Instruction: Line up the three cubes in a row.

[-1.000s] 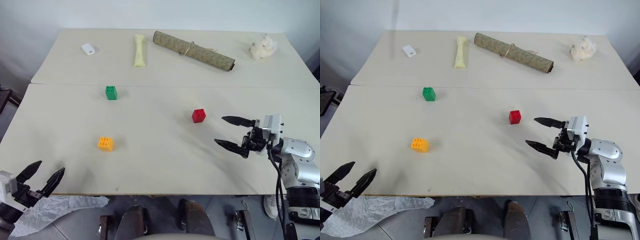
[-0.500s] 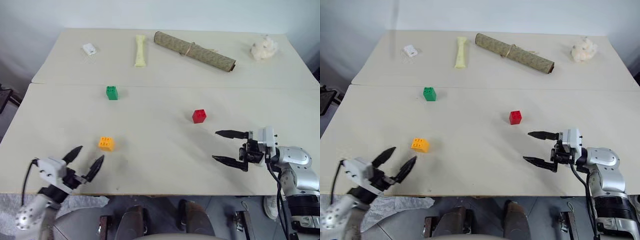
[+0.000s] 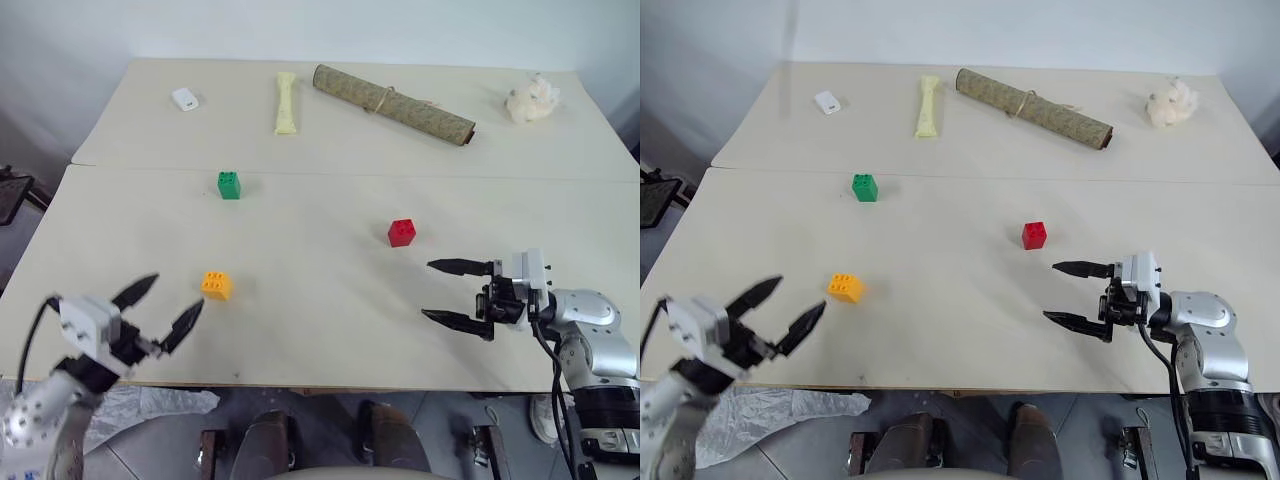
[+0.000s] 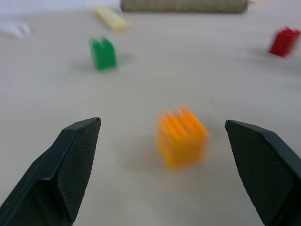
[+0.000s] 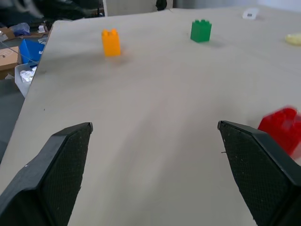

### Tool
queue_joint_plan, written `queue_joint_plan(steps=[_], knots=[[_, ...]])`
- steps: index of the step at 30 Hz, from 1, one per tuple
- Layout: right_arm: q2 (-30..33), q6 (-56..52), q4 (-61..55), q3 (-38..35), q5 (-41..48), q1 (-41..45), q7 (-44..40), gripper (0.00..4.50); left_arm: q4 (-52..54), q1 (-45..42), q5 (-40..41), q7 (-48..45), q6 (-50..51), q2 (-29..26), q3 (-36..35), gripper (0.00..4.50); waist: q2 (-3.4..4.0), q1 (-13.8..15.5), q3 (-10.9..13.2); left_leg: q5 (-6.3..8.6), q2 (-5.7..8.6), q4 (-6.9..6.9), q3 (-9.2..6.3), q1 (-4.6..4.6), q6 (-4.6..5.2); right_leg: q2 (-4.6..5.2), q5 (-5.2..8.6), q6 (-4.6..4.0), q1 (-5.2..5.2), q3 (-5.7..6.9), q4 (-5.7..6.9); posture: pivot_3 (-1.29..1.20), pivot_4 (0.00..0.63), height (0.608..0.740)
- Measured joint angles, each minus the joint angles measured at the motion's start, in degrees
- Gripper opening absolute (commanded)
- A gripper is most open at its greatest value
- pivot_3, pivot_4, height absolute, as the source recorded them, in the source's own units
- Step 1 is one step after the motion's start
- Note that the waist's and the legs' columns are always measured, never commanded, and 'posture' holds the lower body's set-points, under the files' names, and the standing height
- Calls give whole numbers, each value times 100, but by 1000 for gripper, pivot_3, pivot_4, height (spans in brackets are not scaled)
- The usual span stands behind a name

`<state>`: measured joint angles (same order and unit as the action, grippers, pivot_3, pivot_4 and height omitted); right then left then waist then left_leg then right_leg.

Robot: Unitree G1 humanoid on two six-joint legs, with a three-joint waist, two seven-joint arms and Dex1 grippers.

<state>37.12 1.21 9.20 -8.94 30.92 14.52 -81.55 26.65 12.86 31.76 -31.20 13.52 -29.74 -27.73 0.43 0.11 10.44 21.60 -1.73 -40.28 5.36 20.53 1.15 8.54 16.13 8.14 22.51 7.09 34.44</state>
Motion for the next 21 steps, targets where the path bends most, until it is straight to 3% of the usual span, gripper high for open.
queue_joint_plan(steps=[4, 9, 15, 21], knots=[[-373, -251, -53, -74, 248, 300, 405, 4470, -559, -1655, 73, 898, 1003, -13, 354, 4500, -1, 17, 0, -5, 10, -1, 0, -4, -8, -9, 0, -1, 0, 5, 12, 0, 150, 740], [-552, -275, -150, -160, 321, 528, 863, 4470, -1904, -3431, -518, 1747, 1625, 28, 904, 4500, -2, -3, 0, -6, 19, 15, 7, -7, -8, -10, 1, -2, 7, 5, 12, 0, 150, 740], [-608, -224, -87, -311, 306, 643, 1238, 4470, -3307, -4603, -992, 1916, 1568, 300, 1346, 4500, -4, -17, 1, -6, 18, 19, 52, 0, -9, -10, 1, -1, 8, 26, 2, 0, 150, 740], [-613, -148, -209, -354, 303, 399, 1392, 4470, -4232, -5133, -1415, 1848, 1322, 439, 1714, 4500, -4, -16, 1, -6, 19, 20, 55, 1, -9, -10, 1, -1, 9, 25, 0, 0, 150, 740]])
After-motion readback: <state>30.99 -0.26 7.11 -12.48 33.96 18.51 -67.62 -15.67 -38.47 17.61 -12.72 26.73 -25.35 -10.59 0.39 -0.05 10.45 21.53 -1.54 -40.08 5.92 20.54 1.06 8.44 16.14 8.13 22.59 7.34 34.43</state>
